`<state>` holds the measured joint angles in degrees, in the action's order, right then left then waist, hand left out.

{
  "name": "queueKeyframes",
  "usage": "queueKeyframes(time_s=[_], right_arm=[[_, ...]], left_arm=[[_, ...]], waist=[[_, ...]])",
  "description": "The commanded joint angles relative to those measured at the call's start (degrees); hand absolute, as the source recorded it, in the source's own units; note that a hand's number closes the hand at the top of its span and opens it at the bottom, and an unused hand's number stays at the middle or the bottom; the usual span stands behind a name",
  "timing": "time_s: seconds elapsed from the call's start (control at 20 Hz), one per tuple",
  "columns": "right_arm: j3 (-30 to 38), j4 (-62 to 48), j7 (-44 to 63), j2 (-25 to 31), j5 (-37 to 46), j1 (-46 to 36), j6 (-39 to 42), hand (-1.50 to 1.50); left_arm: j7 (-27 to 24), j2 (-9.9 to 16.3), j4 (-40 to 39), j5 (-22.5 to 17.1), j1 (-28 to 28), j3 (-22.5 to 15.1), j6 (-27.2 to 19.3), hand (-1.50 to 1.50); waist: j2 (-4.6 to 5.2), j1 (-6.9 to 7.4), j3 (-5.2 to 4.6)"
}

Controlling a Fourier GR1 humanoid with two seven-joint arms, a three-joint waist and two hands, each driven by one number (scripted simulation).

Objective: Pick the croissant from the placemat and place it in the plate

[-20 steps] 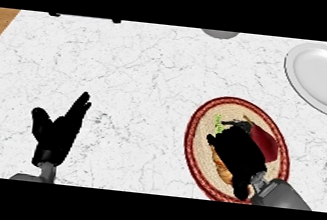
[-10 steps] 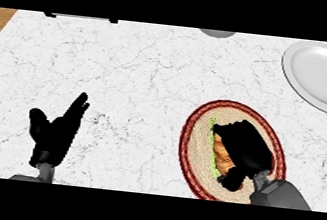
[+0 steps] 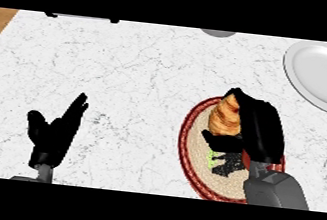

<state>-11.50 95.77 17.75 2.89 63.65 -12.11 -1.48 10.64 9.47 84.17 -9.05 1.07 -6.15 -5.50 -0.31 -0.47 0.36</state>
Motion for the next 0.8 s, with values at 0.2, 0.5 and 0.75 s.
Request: queueKeyframes(time_s=[0.2,0.5,0.75], right_arm=[[10.4,4.6,3.6,-2.8,-6.2,-1.7,-11.3,1.50],[23.0,-1.1,-4.0,0.9,-19.0,-2.8,-16.2,1.50],[31.4,-9.6,-14.6,6.9,-27.2,-4.5,-19.7,1.50]], left_arm=[[3.5,-0.2,1.5,-0.5,1.1,-0.7,0.8,0.00],[2.8,-1.4,1.1,1.1,2.2,-1.8,0.5,0.00],[0.1,-2.0,-3.1,1.7,0.3,-0.4,0.5,0.00]], waist=[[0.26,0.49,-0.31],[0.40,0.68,-0.28],[0.48,0.56,-0.31]])
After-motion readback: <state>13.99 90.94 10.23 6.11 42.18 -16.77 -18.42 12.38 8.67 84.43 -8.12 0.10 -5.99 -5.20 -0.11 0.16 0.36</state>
